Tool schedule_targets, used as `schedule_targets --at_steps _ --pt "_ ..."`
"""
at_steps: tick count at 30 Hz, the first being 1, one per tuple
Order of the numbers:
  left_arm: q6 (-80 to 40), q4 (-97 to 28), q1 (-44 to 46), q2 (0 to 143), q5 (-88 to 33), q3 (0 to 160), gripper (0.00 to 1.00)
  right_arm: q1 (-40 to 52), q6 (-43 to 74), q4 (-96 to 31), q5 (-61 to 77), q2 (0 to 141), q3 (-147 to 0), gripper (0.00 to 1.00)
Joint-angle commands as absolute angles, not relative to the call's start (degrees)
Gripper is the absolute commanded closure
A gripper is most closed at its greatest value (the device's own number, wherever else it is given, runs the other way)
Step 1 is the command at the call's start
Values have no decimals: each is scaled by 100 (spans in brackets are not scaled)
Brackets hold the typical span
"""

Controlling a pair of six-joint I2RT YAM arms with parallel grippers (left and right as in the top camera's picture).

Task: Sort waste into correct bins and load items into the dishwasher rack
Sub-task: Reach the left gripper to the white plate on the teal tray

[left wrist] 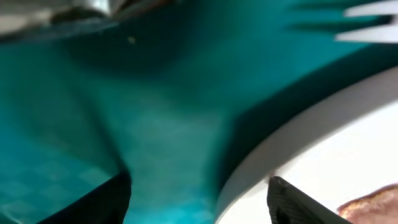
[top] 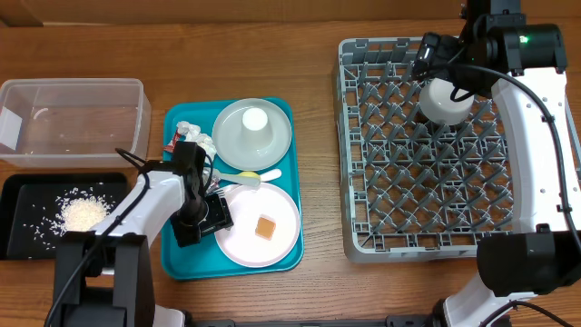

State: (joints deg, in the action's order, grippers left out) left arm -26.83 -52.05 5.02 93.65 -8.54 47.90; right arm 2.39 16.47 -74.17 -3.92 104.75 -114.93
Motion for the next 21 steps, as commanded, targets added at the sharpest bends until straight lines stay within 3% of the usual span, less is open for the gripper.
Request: schedule_targets --at_steps 1,8,12,21 --pt "-2598 -5177 530 9441 -860 4729 27 250 1678 -7393 -467 10416 -11511 0" --pt "-2569 -5218 528 9439 -884 4731 27 250 1678 -7391 -467 10416 -11511 0" --pt "-2558 -5290 528 9439 -884 4740 34 250 1678 -7391 -467 10416 -11511 0" --pt "-2399 -6090 528 9360 -860 5411 27 250 1678 -7391 -467 10416 -11511 0"
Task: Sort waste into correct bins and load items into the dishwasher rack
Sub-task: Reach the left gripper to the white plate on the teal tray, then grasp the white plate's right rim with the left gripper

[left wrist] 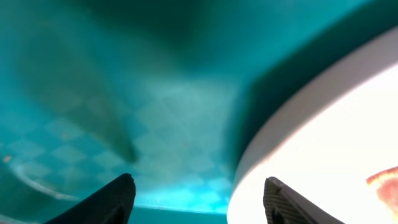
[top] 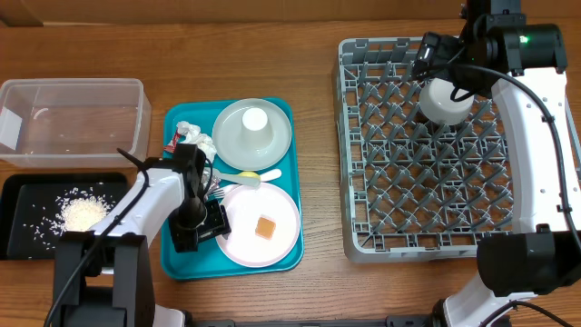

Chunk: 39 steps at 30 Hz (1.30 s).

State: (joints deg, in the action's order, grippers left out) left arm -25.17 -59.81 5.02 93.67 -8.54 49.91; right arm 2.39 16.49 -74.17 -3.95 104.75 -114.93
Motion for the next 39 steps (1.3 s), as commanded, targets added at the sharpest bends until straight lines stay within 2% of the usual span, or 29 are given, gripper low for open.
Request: schedule_targets --at_steps 1,6,10,15,20,28,31,35,39 --pt "-2397 -6180 528 9349 -849 5540 26 250 1678 -7393 -467 10416 -11511 0" --pt "-2397 -6674 530 9233 -904 6163 25 250 1678 -7391 -467 10416 -11511 0" --pt "-1990 -6899 733 9080 -1448 6420 24 250 1678 -7393 -467 10416 -11511 0" --pt "-1907 -6794 1656 8892 -1529 6436 15 250 1678 -7393 -467 10416 -11511 0" --pt "-2292 -6484 2891 8871 -1017 6447 6 250 1678 -7393 -467 10416 -11511 0" --pt "-2213 -6101 4077 8877 -355 6445 9 250 1678 -7393 -467 10416 -11511 0" --pt "-1769 -6099 4259 8877 -191 6438 9 250 1678 -7393 -467 10416 -11511 0" --pt "-1273 -6066 4372 8877 -364 6431 17 250 1678 -7391 -467 10416 -11511 0" --pt "-1020 -6051 4517 8882 -499 6379 17 250 1678 -7393 -467 10416 -11511 0"
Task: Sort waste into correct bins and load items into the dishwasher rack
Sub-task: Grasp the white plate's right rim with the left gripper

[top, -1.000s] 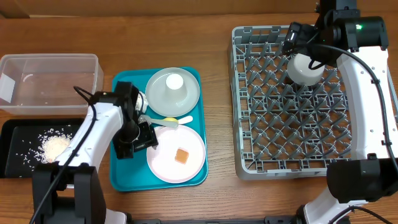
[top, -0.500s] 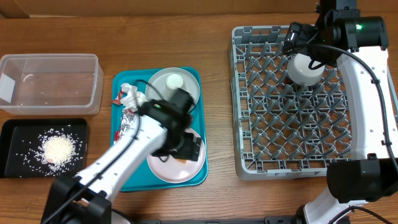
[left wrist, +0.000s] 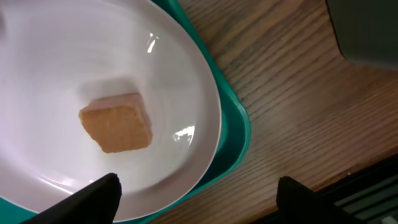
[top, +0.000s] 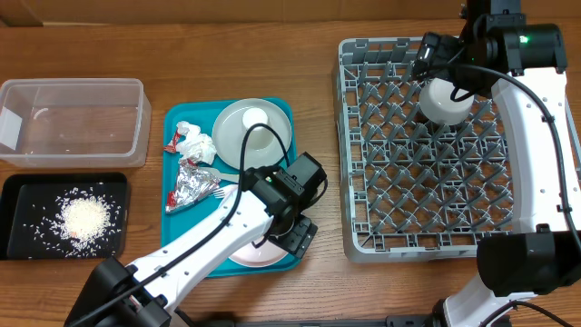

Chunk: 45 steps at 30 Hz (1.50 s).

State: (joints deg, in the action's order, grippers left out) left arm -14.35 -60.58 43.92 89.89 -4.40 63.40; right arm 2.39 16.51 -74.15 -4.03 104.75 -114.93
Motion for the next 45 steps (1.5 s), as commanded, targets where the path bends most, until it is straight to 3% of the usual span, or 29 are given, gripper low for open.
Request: schedule_targets --at_steps 1,18,24,30,40,45 --pt "-1020 -6047 4536 8882 -495 6353 16 250 1678 -7391 -467 10416 -11511 0" --pt "-980 -5590 4703 9179 -834 6018 16 250 1678 -7391 -467 10416 -11511 0" --pt "-1444 -5714 4700 9695 -84 6018 13 250 1678 -7391 -467 10416 -11511 0" --pt "-1247 -5454 4733 9751 -209 6020 20 250 1678 -7393 -467 10416 -11511 0" --pt "-998 -5413 4995 9751 -480 6018 20 250 1675 -7393 -467 10416 -11511 0" --pt "-1061 -5524 5037 9762 -32 6014 19 250 1678 -7391 -467 10416 -11511 0"
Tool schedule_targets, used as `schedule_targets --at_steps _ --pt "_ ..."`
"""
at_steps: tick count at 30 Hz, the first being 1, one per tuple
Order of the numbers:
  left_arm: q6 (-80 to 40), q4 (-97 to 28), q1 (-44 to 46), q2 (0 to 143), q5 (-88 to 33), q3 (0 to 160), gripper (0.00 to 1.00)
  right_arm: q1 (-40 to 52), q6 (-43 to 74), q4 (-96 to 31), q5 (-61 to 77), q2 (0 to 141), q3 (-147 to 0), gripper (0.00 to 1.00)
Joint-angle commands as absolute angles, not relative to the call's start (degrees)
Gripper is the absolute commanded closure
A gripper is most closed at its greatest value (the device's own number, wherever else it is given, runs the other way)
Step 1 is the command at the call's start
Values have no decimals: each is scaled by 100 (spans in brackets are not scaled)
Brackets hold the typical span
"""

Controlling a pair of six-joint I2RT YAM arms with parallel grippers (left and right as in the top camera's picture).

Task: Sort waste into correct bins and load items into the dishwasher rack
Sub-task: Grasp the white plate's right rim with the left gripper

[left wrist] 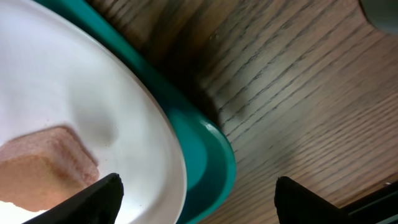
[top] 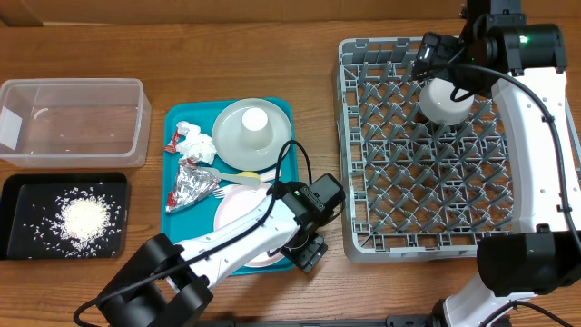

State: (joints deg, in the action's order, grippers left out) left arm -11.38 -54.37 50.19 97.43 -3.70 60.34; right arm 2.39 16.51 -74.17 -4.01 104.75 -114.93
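Observation:
A teal tray [top: 182,250] carries a white plate [top: 238,211] with a brown food piece [left wrist: 43,168], and a second plate with a white cup [top: 253,120]. Also on it are crumpled foil [top: 189,180], paper scraps [top: 192,141], a fork and a spoon. My left gripper [top: 309,247] is open and low at the tray's front right corner. In the left wrist view it straddles the plate rim [left wrist: 158,130] and the tray edge [left wrist: 208,152]. My right gripper [top: 449,77] is at a white bowl [top: 447,104] over the grey rack [top: 436,227].
A clear bin [top: 73,123] stands at the back left, with a black bin [top: 18,218] holding rice in front of it. Bare wood table [left wrist: 298,93] lies between the tray and the rack. My left arm crosses the tray's front.
My left gripper has come lower and nearer to the tray's front right corner. The plate rim and tray edge now lie between its open fingers. The right arm has not moved.
My left gripper was open, low on the tray at the left rim of the plate with the food piece, and stayed there a moment later. Then it was above the plate's right side. Now it sits low at that right rim.

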Motion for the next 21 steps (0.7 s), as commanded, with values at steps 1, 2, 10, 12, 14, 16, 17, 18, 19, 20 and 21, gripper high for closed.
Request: schedule_targets --at_steps 1,2,10,12,14,16,17,18,19,20,21 --pt "-1087 -5546 5037 9773 49 6014 20 250 1678 -7393 -467 10416 -11511 0" --pt "-1100 -5564 5037 9786 97 6014 20 250 1678 -7393 -467 10416 -11511 0" --pt "-1085 -5553 5022 9821 108 5968 27 250 1678 -7393 -467 10416 -11511 0" --pt "-1070 -5505 5022 9826 99 5900 27 250 1678 -7393 -467 10416 -11511 0" --pt "-1070 -5419 5022 9826 99 5804 26 250 1678 -7393 -467 10416 -11511 0" --pt "-1072 -5336 5022 9826 99 5695 26 250 1678 -7393 -467 10416 -11511 0" --pt "-1079 -5319 5022 9826 99 5649 26 250 1678 -7393 -467 10416 -11511 0" --pt "-1103 -5328 5022 9826 102 5636 27 250 1678 -7393 -467 10416 -11511 0" --pt "-1131 -5332 5022 9826 97 5636 27 250 1678 -7393 -467 10416 -11511 0" --pt "-1166 -5325 5022 9826 102 5636 27 250 1678 -7393 -467 10416 -11511 0" --pt "-1179 -5306 5022 9826 102 5636 27 250 1675 -7393 -467 10416 -11511 0"
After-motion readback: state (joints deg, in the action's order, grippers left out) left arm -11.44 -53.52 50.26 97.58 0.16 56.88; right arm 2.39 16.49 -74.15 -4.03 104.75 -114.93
